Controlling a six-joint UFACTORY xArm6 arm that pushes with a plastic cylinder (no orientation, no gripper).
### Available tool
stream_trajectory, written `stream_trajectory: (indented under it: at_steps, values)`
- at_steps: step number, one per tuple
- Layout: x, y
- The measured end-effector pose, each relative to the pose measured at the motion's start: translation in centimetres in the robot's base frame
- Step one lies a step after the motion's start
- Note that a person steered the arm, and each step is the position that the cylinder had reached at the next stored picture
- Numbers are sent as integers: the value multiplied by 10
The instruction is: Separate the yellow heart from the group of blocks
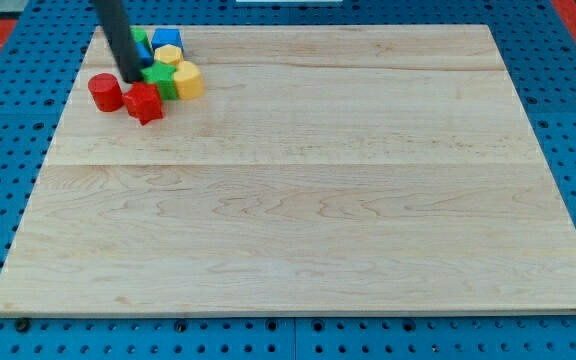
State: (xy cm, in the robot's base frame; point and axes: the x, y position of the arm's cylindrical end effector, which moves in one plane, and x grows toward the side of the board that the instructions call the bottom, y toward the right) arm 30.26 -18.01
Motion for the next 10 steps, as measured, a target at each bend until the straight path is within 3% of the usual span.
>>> stream_trajectory:
  at_steps: [1,2,4,5,6,7,9,10]
  values:
    - [31,14]
    - [36,3]
    - [26,48]
    - [13,53]
    - [-6,95]
    - [-29,77]
    - [-48,132]
    - [-81,122]
